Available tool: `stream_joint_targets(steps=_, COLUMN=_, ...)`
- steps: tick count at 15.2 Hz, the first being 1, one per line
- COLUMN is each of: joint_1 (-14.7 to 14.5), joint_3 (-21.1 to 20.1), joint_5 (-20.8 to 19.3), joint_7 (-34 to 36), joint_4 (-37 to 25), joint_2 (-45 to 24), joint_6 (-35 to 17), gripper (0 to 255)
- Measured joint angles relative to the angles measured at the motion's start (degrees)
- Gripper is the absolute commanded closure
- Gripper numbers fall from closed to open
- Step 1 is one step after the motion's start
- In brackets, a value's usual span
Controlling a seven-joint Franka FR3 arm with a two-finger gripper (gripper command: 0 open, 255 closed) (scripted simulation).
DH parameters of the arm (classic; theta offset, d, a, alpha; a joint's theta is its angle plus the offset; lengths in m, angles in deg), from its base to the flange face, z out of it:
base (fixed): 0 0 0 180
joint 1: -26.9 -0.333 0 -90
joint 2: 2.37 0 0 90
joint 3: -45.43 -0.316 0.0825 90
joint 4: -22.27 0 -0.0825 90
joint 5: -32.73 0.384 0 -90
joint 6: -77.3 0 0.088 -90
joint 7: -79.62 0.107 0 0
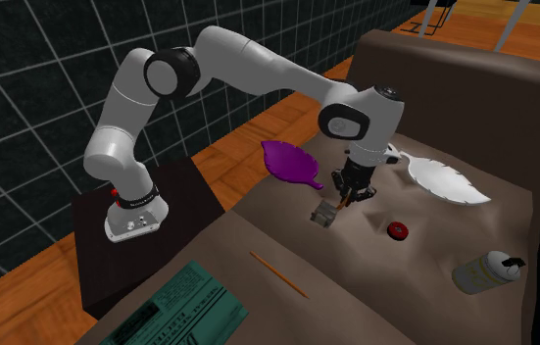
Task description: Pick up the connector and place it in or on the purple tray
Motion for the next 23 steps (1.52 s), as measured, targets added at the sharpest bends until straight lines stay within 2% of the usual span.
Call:
stream_joint_targets(steps=18, joint_1=1.0, joint_3=0.8, joint_5=-1.2, joint_7=0.7, joint_4=-10.4, joint_2=2.3, joint_6=12.3, gripper=255)
stream_joint_targets(steps=20, joint_1=-0.9, joint_3=1.1, joint_5=-2.0, joint_7=1.7, joint_4=-7.0, joint_2=4.9, joint_6=11.4, gripper=255)
stream_joint_targets(steps=23, joint_1=-5.4, joint_3=1.4, joint_5=-4.2, joint_7=4.5, joint_4=2.1, joint_2=11.0, joint_6=8.3, gripper=255)
